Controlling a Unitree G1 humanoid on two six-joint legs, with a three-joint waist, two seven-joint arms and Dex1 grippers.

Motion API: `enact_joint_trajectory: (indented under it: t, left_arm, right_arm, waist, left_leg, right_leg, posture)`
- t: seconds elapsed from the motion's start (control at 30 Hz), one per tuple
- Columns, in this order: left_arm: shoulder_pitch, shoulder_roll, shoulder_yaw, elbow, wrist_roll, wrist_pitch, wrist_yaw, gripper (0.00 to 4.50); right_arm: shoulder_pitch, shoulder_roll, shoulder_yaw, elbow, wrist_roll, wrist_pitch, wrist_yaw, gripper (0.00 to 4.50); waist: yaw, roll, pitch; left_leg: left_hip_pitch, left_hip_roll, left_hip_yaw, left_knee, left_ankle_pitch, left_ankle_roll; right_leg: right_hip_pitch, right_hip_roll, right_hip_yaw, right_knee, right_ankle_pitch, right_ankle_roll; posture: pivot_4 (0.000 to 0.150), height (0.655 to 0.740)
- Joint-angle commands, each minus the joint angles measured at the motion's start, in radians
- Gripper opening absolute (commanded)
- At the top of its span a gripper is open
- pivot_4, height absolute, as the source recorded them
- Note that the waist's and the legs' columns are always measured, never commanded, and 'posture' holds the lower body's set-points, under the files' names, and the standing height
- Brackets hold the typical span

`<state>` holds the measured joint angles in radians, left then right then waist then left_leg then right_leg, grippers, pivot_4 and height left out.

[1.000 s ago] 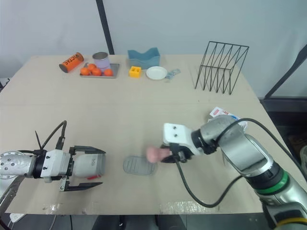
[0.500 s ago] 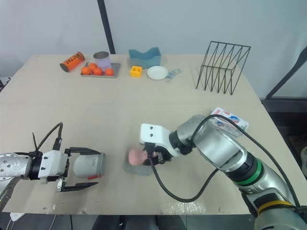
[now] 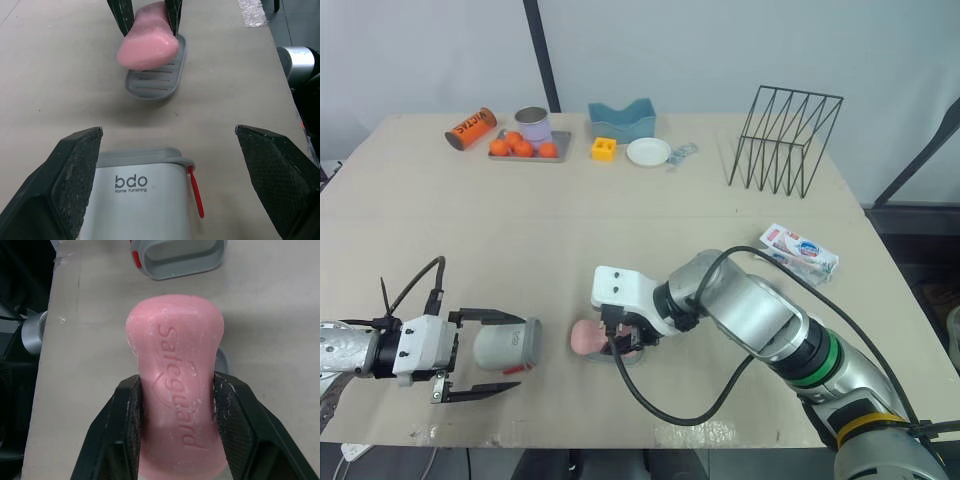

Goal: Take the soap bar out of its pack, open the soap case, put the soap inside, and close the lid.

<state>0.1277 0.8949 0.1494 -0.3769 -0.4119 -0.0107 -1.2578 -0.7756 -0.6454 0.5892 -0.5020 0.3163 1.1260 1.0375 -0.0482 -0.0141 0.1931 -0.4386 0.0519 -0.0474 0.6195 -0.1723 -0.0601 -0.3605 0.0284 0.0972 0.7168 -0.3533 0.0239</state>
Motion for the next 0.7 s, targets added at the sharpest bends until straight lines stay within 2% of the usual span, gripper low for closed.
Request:
enact_joint_trajectory:
  t: [0.03,0.33,0.43,0.47,0.5,0.53,0.6,0.7]
  left_arm:
    - [0.003,0.018,0.029,-0.044,-0.021,0.008,0.003,4.5]
    - [0.014,0.03,0.042,-0.047,-0.015,0.007,-0.006,4.5]
    - [0.015,0.031,0.043,-0.046,-0.013,0.005,-0.006,4.5]
    - [0.015,0.032,0.043,-0.046,-0.01,0.003,-0.006,4.5]
    - [0.014,0.032,0.042,-0.044,-0.008,0.001,-0.006,4.5]
    - [0.014,0.032,0.042,-0.042,-0.006,-0.001,-0.006,4.5]
    - [0.009,0.031,0.034,-0.032,0.005,-0.011,-0.007,4.5]
    - [0.001,0.028,0.026,-0.021,0.015,-0.02,-0.009,4.5]
  right_arm:
    - [0.007,0.009,0.009,-0.003,0.012,-0.004,-0.016,1.79]
    - [0.021,0.043,0.04,0.043,0.009,-0.014,-0.048,1.79]
    - [0.02,0.046,0.036,0.049,0.013,-0.02,-0.049,2.71]
    - [0.018,0.048,0.033,0.049,0.015,-0.02,-0.048,2.89]
    - [0.017,0.049,0.032,0.05,0.015,-0.024,-0.05,3.61]
    - [0.016,0.05,0.028,0.049,0.016,-0.027,-0.051,3.77]
    - [0.012,0.054,0.02,0.049,0.02,-0.028,-0.053,4.43]
    - [0.001,0.046,-0.007,0.031,0.039,-0.014,-0.051,4.43]
  waist:
    - [0.0,0.0,0.0]
    - [0.0,0.0,0.0]
    - [0.0,0.0,0.0]
    - [0.0,0.0,0.0]
    - [0.0,0.0,0.0]
    - [0.0,0.0,0.0]
    - [0.0,0.0,0.0]
    - [0.0,0.0,0.0]
  left_leg:
    - [0.0,0.0,0.0,0.0,0.0,0.0]
    - [-0.001,0.0,0.001,0.0,0.0,0.0]
    - [-0.001,0.0,0.001,0.0,0.0,0.0]
    - [-0.001,0.0,0.001,0.0,0.0,0.0]
    - [-0.001,0.0,0.001,0.0,0.0,0.0]
    - [-0.001,0.0,0.001,0.0,0.0,0.0]
    - [-0.001,0.001,0.001,0.0,0.0,0.0]
    - [-0.001,0.0,0.001,-0.001,0.0,0.0]
  right_leg:
    - [0.0,0.0,0.0,0.0,0.0,0.0]
    - [-0.002,0.0,0.001,0.0,0.0,0.0]
    - [-0.002,0.0,0.001,0.0,0.0,0.0]
    - [-0.002,0.0,0.001,0.0,0.0,0.0]
    - [-0.002,0.0,0.001,0.0,0.0,0.0]
    - [-0.002,0.0,0.001,0.0,0.0,0.0]
    - [-0.002,0.0,0.001,0.0,0.0,0.0]
    - [-0.003,0.0,0.001,0.0,0.0,0.0]
  posture:
    - [0.15,0.74]
    - [0.15,0.74]
    - [0.15,0.74]
    - [0.15,0.74]
    - [0.15,0.74]
    - [0.15,0.74]
    - [0.15,0.74]
    - [0.15,0.74]
